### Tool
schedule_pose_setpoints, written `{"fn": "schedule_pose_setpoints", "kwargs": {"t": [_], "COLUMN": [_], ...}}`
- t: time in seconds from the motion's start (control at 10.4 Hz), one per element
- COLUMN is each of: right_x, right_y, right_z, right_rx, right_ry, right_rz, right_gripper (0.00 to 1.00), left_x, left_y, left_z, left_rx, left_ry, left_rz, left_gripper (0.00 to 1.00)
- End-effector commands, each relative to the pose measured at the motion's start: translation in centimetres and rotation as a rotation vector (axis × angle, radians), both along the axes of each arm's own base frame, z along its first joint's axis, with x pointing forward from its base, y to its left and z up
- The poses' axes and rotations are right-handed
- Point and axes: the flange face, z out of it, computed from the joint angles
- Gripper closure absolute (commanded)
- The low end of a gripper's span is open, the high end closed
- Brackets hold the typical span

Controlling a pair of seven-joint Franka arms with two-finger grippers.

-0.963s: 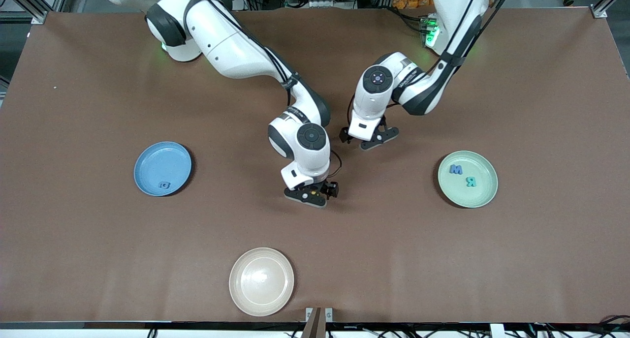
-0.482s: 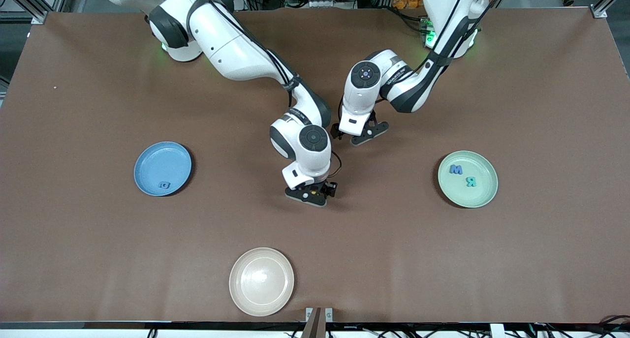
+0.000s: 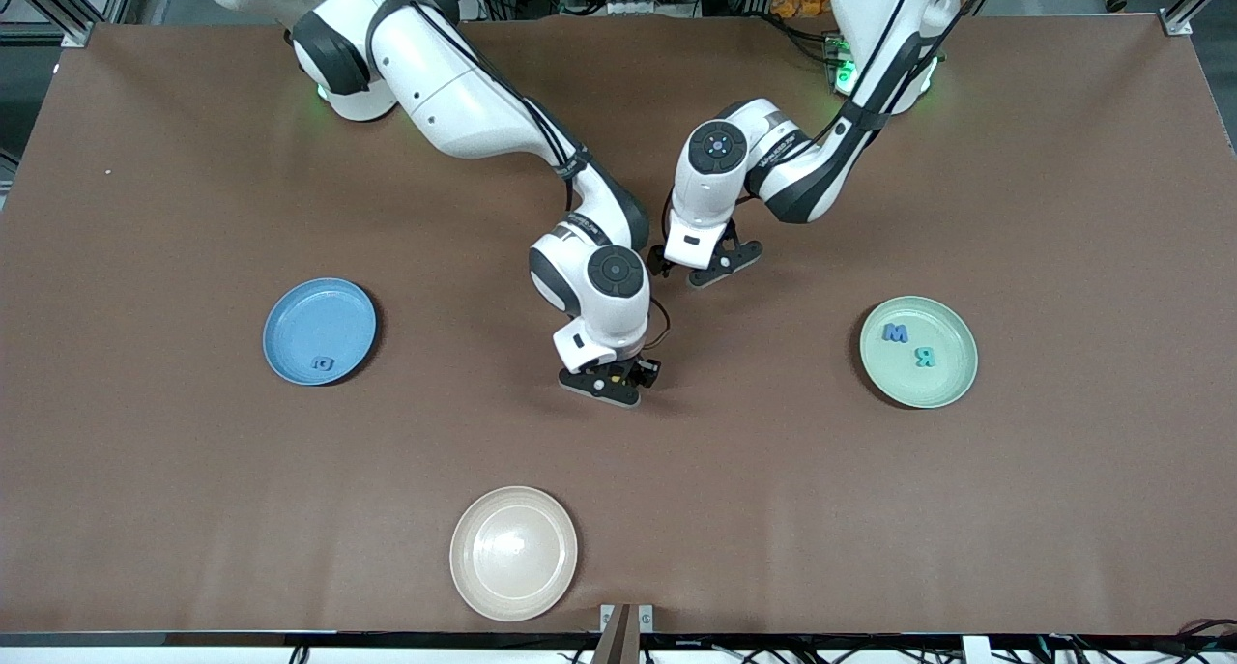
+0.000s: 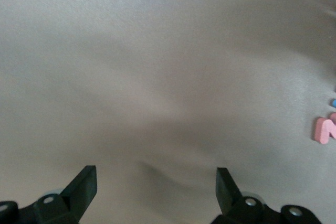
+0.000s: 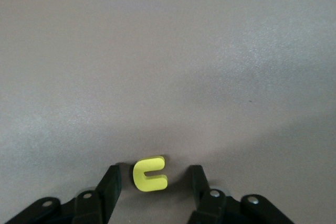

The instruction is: Sort upper and lower case letters into plates

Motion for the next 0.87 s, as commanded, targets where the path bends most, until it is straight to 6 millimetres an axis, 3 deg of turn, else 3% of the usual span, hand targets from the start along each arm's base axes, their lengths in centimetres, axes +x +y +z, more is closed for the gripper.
{"fn": "schedule_pose_setpoints", "kwargs": {"t": [0.0,0.48,0.77], "right_x": [0.4,0.4,0.5], "right_y": [0.0,-0.2,-0.3], "right_z": [-0.4,-0.6,-0.6], "right_rx": [-0.014,-0.024,-0.020], "right_ry": [-0.019,-0.016,-0.014], "right_rz": [-0.003,0.028,0.015], "right_gripper": [0.46,0.70,0.91], "left_x": [-0.5,-2.1,-3.9], "left_y": [-1.7,-3.6,-4.9], "left_z": [-0.2,-0.6,-0.9], "left_rx": [-0.014,-0.011,-0.007], "left_ry": [0.009,0.028,0.039], "left_rz": [0.032,0.067,0.088], "left_gripper": [0.00,0.00,0.00]}}
